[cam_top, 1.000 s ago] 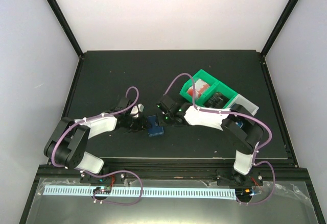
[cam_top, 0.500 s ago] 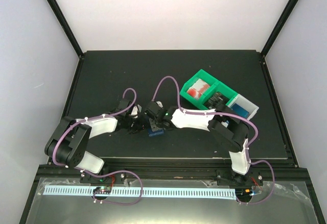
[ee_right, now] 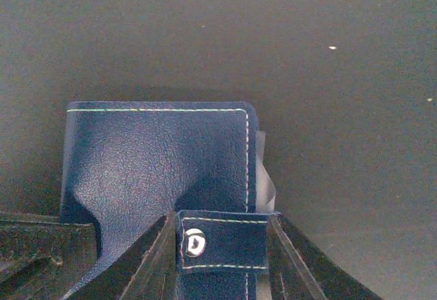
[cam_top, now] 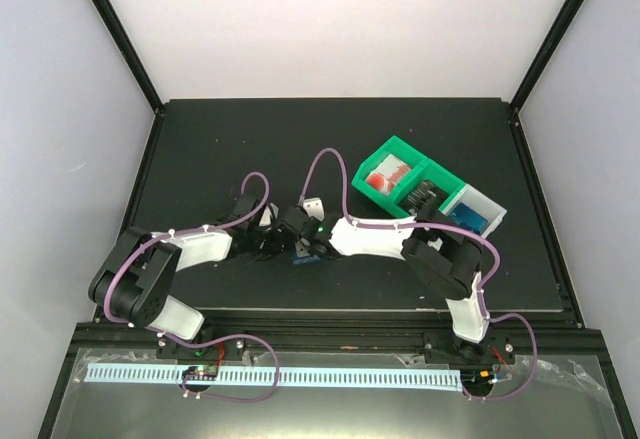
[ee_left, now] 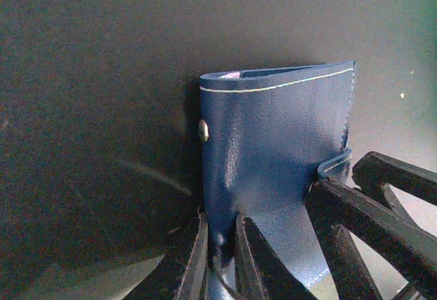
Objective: Put the credit cards into the card holder
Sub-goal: Open the card holder at the center of the board.
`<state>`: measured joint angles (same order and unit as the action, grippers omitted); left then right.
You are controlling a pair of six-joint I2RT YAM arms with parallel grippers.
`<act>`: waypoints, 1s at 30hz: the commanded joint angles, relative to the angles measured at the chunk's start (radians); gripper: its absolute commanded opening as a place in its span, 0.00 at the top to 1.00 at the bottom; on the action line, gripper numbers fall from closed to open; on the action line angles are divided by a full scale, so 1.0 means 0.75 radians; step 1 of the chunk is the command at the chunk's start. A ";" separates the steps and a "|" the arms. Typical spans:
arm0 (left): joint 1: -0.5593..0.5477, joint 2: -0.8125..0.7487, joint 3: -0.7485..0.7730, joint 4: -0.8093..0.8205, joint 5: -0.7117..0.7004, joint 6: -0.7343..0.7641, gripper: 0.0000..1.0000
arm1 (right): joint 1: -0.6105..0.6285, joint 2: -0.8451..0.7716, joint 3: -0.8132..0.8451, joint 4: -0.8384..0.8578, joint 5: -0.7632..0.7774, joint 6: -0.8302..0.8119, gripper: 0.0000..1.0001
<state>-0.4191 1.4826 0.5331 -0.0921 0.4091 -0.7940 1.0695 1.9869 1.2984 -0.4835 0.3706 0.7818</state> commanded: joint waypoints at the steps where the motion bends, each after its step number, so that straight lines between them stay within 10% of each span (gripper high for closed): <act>1: 0.004 0.084 -0.077 -0.191 -0.251 -0.004 0.88 | -0.017 -0.032 -0.011 -0.203 0.260 0.132 0.63; 11: 0.004 0.076 -0.062 -0.204 -0.250 0.001 0.88 | -0.020 -0.096 -0.021 -0.303 0.372 0.219 0.72; 21: 0.003 0.048 -0.025 -0.211 -0.189 0.033 0.80 | -0.102 -0.175 -0.185 0.109 -0.126 0.028 0.62; 30: 0.003 0.052 -0.020 -0.210 -0.180 0.043 0.78 | -0.141 -0.131 -0.225 0.185 -0.203 0.036 0.73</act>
<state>-0.4248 1.4853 0.5480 -0.0925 0.3923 -0.7811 0.9707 1.8671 1.1408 -0.4026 0.2577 0.8120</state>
